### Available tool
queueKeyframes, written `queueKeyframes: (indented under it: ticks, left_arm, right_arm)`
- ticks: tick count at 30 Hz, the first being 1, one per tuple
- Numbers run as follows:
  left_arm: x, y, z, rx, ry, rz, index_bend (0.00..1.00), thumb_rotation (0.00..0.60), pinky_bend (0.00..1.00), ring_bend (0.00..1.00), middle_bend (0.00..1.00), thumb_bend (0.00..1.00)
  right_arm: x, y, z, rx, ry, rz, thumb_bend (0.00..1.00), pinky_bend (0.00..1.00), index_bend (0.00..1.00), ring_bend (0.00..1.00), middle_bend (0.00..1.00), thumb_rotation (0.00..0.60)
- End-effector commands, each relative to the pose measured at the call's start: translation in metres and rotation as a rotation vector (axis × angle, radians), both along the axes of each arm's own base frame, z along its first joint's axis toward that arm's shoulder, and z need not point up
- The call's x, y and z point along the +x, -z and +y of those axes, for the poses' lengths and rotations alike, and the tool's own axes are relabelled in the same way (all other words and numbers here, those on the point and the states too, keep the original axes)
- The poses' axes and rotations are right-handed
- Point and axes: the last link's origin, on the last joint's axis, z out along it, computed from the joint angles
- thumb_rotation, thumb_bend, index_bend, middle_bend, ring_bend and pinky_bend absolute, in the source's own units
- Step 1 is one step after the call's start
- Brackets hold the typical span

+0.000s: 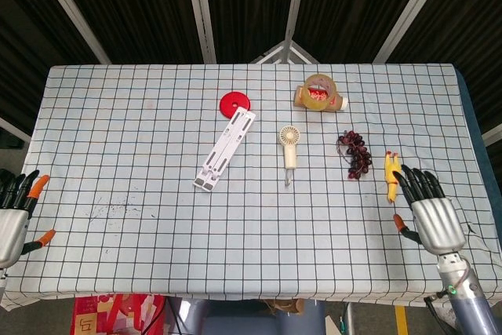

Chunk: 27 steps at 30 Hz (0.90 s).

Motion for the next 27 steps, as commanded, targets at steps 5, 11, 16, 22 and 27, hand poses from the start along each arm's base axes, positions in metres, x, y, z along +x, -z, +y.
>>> queueKeyframes:
  ticks: [5, 11, 16, 22, 27]
  left_arm:
    - [0.002, 0.0, 0.002, -0.001, 0.017, -0.026, 0.0, 0.6, 0.0, 0.0, 0.0, 0.03]
    - [0.002, 0.0, 0.003, 0.002, 0.03, -0.03, 0.0, 0.6, 0.0, 0.0, 0.0, 0.03]
    - [0.0, 0.0, 0.005, -0.005, 0.02, -0.039, 0.0, 0.6, 0.0, 0.0, 0.0, 0.03]
    - [-0.003, -0.001, 0.007, -0.002, 0.005, -0.047, 0.0, 0.6, 0.0, 0.0, 0.0, 0.03]
    - [-0.002, -0.001, 0.007, -0.006, 0.008, -0.052, 0.0, 0.6, 0.0, 0.0, 0.0, 0.03]
  right_arm:
    - [0.055, 0.056, -0.068, 0.147, -0.023, -0.018, 0.47, 0.82, 0.0, 0.88, 0.82, 0.6]
    - [0.077, 0.091, -0.09, 0.217, -0.036, 0.033, 0.59, 0.87, 0.0, 0.97, 0.9, 0.6]
    - [0.099, 0.125, -0.106, 0.27, -0.027, 0.043, 0.6, 0.87, 0.0, 0.98, 0.91, 0.6]
    - [0.114, 0.154, -0.123, 0.295, 0.016, 0.025, 0.6, 0.87, 0.0, 0.98, 0.91, 0.6]
    - [0.115, 0.164, -0.138, 0.284, 0.071, 0.026, 0.6, 0.87, 0.0, 0.98, 0.91, 0.6]
